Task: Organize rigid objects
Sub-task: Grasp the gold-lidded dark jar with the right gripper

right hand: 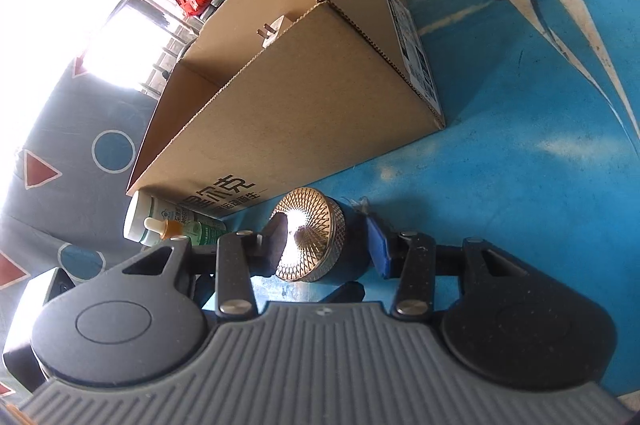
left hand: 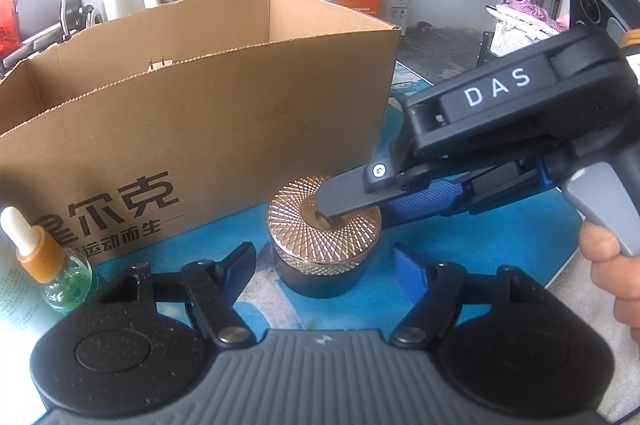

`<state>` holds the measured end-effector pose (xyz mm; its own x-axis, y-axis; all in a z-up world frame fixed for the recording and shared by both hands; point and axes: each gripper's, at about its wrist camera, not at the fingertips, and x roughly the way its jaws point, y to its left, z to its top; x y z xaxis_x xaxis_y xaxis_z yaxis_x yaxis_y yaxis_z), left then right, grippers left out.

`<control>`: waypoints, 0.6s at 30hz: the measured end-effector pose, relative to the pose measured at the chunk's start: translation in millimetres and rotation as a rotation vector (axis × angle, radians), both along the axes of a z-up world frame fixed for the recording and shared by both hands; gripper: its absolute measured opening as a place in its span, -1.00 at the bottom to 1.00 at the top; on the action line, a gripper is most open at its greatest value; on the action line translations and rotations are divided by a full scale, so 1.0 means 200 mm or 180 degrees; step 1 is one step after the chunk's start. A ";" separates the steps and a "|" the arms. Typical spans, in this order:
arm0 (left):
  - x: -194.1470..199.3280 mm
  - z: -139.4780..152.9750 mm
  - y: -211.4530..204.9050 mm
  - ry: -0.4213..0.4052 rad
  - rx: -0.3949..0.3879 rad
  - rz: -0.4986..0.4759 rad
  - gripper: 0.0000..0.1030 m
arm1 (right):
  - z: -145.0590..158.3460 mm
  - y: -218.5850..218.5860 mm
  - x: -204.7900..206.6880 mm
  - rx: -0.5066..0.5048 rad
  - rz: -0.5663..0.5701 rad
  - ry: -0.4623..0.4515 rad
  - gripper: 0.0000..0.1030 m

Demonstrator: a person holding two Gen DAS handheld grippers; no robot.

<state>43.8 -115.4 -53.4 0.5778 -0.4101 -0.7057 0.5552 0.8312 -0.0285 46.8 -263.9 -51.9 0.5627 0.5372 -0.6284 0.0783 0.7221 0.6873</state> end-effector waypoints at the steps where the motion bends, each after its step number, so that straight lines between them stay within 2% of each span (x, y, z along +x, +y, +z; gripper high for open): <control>1: 0.02 -0.01 0.00 0.0014 0.0004 0.0002 0.39 | -0.01 0.00 0.00 0.0011 -0.0004 0.0009 -0.18; 11: 0.04 -0.02 -0.04 0.0053 0.0093 0.0059 0.12 | -0.03 0.02 0.02 0.0061 0.0018 0.0013 -0.10; 18: 0.05 -0.01 -0.04 0.0045 0.0098 0.0113 0.11 | -0.03 0.01 0.01 0.0058 0.0015 0.0002 -0.08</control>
<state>52.9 -124.0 -56.0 0.5813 -0.3674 -0.7260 0.5251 0.8510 -0.0102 49.5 -260.9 -57.6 0.5598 0.5510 -0.6188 0.0753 0.7099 0.7003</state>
